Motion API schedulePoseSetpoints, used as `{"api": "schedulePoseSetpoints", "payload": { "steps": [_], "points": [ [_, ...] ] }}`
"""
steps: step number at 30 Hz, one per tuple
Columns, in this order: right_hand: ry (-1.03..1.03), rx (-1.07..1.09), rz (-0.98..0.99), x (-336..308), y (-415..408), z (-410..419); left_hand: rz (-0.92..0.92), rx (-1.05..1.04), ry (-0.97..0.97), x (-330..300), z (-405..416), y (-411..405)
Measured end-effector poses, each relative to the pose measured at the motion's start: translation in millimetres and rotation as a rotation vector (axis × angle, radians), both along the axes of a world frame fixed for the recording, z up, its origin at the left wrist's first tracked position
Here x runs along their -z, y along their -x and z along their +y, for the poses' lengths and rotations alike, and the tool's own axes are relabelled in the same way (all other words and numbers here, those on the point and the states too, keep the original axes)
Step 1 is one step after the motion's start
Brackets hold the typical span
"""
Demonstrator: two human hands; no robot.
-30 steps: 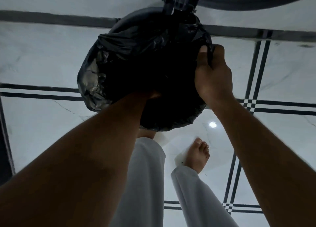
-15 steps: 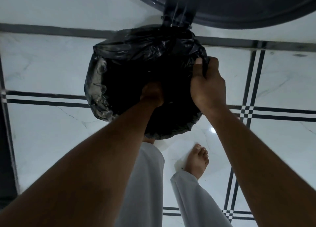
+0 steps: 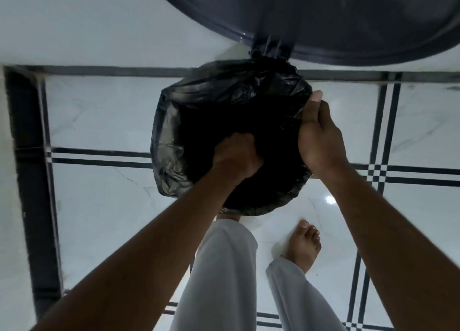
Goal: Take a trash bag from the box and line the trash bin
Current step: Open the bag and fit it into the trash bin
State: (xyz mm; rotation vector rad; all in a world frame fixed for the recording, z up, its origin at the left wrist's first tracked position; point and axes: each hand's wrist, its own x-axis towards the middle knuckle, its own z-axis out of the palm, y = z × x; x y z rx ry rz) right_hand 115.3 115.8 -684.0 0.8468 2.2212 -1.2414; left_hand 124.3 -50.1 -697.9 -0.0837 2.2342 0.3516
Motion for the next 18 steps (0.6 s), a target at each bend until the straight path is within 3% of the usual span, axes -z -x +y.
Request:
{"api": "schedulePoseSetpoints", "payload": {
  "steps": [1, 4, 6, 8, 11, 16, 18],
  "points": [
    [0.013, 0.013, -0.005, -4, 1, 1, 0.140, -0.022, -0.053, -16, 0, -4],
    [0.002, 0.045, 0.019, -16, -1, 4, 0.801, -0.086, -0.169, -63, -20, -26],
    [-0.018, 0.062, 0.051, -24, -4, 5, 0.945, -0.100, -0.049, -76, -42, -19],
    [-0.004, 0.059, 0.046, -31, -7, 5, 0.802, -0.144, 0.054, -72, -61, -2],
    [0.061, 0.052, -0.010, -34, -13, -1, 0.555, -0.207, -0.084, -54, -81, 27],
    [0.074, 0.094, -0.084, -25, -15, -8, 0.480, -0.774, -0.200, -35, -98, 77],
    [0.088, 0.129, -0.095, -22, -13, -10, 0.273, -0.935, -0.260, -25, -103, 102]
  ]
}}
